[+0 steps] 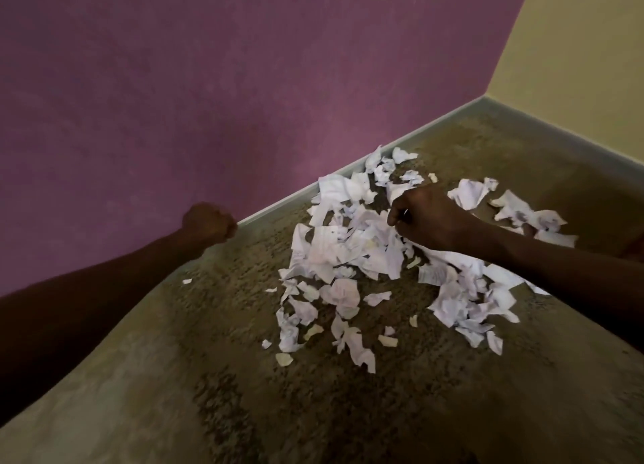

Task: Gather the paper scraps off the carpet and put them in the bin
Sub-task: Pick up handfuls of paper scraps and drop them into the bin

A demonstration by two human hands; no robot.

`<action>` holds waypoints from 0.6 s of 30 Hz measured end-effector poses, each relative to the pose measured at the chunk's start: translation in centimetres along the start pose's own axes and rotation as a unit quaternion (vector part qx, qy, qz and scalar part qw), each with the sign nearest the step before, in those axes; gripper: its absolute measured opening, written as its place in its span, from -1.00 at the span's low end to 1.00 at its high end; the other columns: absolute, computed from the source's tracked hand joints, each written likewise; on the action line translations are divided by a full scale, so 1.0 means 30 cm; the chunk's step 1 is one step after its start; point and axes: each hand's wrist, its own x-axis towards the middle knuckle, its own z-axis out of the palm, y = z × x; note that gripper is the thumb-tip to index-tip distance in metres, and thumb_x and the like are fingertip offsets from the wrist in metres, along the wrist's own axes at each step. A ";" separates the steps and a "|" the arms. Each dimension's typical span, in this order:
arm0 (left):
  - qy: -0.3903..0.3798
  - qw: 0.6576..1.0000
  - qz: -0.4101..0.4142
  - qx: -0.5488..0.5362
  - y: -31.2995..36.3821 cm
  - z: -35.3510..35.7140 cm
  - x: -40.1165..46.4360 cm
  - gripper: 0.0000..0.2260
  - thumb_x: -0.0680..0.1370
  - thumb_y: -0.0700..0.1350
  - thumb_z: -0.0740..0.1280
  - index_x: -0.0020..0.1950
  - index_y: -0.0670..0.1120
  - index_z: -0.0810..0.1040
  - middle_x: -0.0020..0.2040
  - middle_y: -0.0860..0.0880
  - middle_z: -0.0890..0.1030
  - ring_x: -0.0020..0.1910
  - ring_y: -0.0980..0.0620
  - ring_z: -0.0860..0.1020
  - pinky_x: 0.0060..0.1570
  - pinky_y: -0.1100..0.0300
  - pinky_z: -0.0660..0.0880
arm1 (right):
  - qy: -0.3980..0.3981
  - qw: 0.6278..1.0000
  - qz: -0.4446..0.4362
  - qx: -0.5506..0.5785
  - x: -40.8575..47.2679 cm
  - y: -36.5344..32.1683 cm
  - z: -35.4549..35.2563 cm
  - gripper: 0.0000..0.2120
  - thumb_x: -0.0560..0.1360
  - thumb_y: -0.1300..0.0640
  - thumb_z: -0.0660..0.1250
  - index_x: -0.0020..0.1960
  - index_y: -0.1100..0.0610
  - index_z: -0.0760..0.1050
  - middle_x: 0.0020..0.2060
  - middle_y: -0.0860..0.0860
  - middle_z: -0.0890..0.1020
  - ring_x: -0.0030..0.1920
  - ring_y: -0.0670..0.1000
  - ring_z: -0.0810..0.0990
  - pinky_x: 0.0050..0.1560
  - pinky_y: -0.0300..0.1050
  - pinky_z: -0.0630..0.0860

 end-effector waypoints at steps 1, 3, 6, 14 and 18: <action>-0.001 0.999 -0.003 0.046 -0.054 -0.009 0.007 -0.85 0.35 -0.08 0.43 -0.31 -0.17 0.68 -0.18 -0.21 0.70 -0.17 -0.18 0.67 -0.03 -0.07 0.63 | -0.005 1.000 0.002 0.008 0.007 0.004 0.034 -0.81 0.32 0.41 0.36 -0.18 0.21 0.68 -0.23 0.08 0.71 -0.22 0.02 0.65 -0.28 -0.47 0.30; -0.010 0.992 -0.001 0.128 -0.135 -0.016 -0.012 -0.85 0.43 -0.13 0.41 -0.13 -0.18 0.71 -0.12 -0.20 0.71 -0.06 -0.16 0.67 0.05 -0.01 0.60 | -0.018 0.999 0.006 0.027 0.023 0.009 0.095 -0.81 0.33 0.42 0.36 -0.17 0.23 0.68 -0.23 0.10 0.71 -0.22 0.00 0.64 -0.26 -0.43 0.33; 0.007 0.977 0.028 0.210 -0.252 -0.018 -0.029 -0.83 0.48 -0.29 0.39 0.04 -0.21 0.70 0.03 -0.19 0.69 0.08 -0.18 0.63 0.18 0.05 0.51 | -0.019 0.999 0.008 0.033 0.049 0.013 0.180 -0.83 0.34 0.41 0.36 -0.17 0.24 0.69 -0.21 0.11 0.72 -0.17 0.06 0.67 -0.13 -0.32 0.39; 0.026 0.936 0.145 0.321 -0.462 0.001 -0.052 -0.76 0.58 -0.15 0.28 0.15 -0.19 0.66 0.05 -0.24 0.68 -0.04 -0.26 0.66 0.01 -0.03 0.55 | -0.067 0.996 -0.006 0.060 0.113 -0.031 0.386 -0.84 0.37 0.38 0.39 -0.09 0.26 0.68 -0.10 0.16 0.69 -0.09 0.10 0.65 -0.09 -0.26 0.43; 0.023 0.921 0.140 0.364 -0.497 -0.016 -0.036 -0.74 0.58 -0.11 0.23 0.05 -0.19 0.67 -0.08 -0.27 0.68 -0.10 -0.28 0.65 -0.09 -0.06 0.57 | -0.066 0.995 -0.016 0.078 0.131 -0.046 0.437 -0.86 0.37 0.37 0.38 -0.11 0.25 0.67 -0.13 0.16 0.69 -0.14 0.09 0.64 -0.14 -0.21 0.49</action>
